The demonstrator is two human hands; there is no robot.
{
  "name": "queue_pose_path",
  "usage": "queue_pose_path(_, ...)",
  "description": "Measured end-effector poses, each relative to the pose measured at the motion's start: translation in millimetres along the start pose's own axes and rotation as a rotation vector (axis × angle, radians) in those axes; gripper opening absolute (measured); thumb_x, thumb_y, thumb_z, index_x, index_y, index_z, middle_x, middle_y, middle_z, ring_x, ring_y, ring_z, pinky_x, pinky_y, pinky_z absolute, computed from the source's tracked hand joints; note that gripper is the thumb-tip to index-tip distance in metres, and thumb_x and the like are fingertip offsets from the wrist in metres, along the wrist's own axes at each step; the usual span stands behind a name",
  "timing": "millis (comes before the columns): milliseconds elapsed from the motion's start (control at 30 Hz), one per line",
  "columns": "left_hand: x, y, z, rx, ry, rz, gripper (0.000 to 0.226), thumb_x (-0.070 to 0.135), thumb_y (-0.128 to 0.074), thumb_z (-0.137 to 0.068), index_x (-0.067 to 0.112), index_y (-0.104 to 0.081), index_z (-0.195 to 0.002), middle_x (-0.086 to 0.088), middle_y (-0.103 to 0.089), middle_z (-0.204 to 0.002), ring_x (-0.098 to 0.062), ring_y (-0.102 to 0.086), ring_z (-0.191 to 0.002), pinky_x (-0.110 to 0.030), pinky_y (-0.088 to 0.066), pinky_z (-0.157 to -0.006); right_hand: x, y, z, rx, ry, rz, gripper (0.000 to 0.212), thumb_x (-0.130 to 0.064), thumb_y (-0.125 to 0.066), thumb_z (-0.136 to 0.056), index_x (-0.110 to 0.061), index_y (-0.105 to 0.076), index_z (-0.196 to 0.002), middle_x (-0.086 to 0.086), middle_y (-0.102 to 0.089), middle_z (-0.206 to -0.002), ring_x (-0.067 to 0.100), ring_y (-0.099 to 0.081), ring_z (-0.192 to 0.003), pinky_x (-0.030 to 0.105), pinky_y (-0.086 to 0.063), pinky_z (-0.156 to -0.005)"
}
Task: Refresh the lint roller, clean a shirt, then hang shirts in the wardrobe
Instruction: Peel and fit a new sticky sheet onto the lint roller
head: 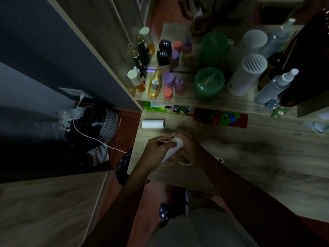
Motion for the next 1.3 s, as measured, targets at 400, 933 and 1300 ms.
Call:
queue_pose_path(400,-5,-4,4,-0.057,0.046,0.038,0.024,0.015,-0.073,-0.089,0.003,-0.072,-0.11,-0.016,-0.073,-0.098,-0.029,-0.071,-0.082,-0.045,-0.062,-0.076,6,3,-3,-0.009,-0.042,0.016,0.016,-0.019,-0.05,-0.102,-0.023,-0.061,-0.091,0.0,-0.064,-0.092,0.018,-0.061,-0.084,0.05,-0.046,-0.101)
queue_pose_path(933,-51,31,-15,0.097,0.201,-0.023,0.066,0.059,-0.087,-0.041,0.026,-0.066,-0.094,-0.009,-0.072,-0.104,-0.036,-0.073,-0.091,-0.059,-0.061,-0.073,-17,24,-52,0.115,0.253,0.791,0.028,-0.005,-0.048,-0.099,-0.002,-0.064,-0.122,0.004,-0.061,-0.113,0.017,-0.056,-0.105,0.028,-0.047,-0.088)
queue_pose_path(1300,-46,38,-10,0.068,0.022,0.048,0.031,0.002,-0.074,-0.084,0.014,-0.062,-0.11,-0.018,-0.066,-0.113,-0.028,-0.072,-0.085,-0.048,-0.064,-0.071,2,40,-128,0.194,0.412,0.992,0.087,-0.072,-0.024,-0.091,0.0,-0.071,-0.106,0.02,-0.07,-0.106,0.03,-0.066,-0.103,0.04,-0.05,-0.094)
Point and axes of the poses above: each hand's wrist, its own z-axis away from the middle knuckle, its own y-axis out of the back of the hand, x = y × z, the point moved 9 cm from there along -z, towards the middle knuckle
